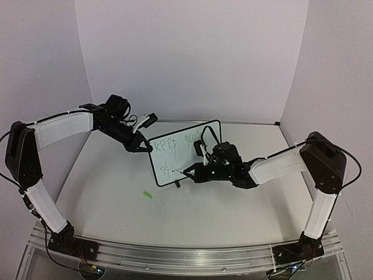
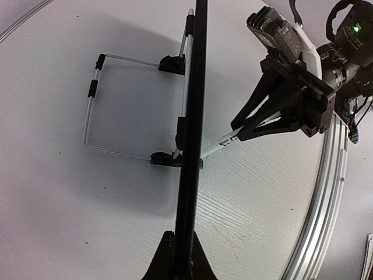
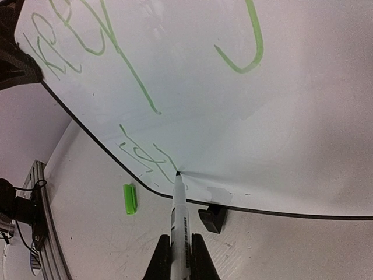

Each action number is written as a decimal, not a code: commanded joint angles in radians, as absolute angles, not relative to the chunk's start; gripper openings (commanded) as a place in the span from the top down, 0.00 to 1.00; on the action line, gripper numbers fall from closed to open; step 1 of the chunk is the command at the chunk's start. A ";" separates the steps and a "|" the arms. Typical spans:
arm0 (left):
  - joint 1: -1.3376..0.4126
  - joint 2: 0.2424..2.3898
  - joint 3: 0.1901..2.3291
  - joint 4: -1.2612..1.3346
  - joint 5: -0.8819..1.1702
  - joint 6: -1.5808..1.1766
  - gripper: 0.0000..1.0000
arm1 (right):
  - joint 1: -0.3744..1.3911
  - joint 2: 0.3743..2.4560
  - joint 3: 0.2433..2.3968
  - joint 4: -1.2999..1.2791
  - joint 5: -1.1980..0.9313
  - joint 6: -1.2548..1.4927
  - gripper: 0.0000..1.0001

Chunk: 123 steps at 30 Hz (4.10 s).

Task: Write a sentence on the whiteboard

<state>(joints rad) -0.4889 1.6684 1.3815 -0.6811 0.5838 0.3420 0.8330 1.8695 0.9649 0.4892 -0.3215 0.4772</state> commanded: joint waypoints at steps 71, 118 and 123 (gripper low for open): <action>-0.491 1.691 1.388 -0.707 0.506 0.365 1.00 | 0.803 1.796 0.926 0.600 -0.320 0.507 1.00; -0.491 1.691 1.390 -0.707 0.508 0.366 1.00 | 0.791 1.784 0.954 0.573 -0.303 0.489 1.00; -0.491 1.691 1.390 -0.708 0.507 0.366 1.00 | 0.791 1.793 0.962 0.572 -0.314 0.489 1.00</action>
<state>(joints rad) -0.4892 1.6684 1.3815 -0.6811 0.5838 0.3420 0.7971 1.8236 0.9142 0.5512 -0.3297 0.5008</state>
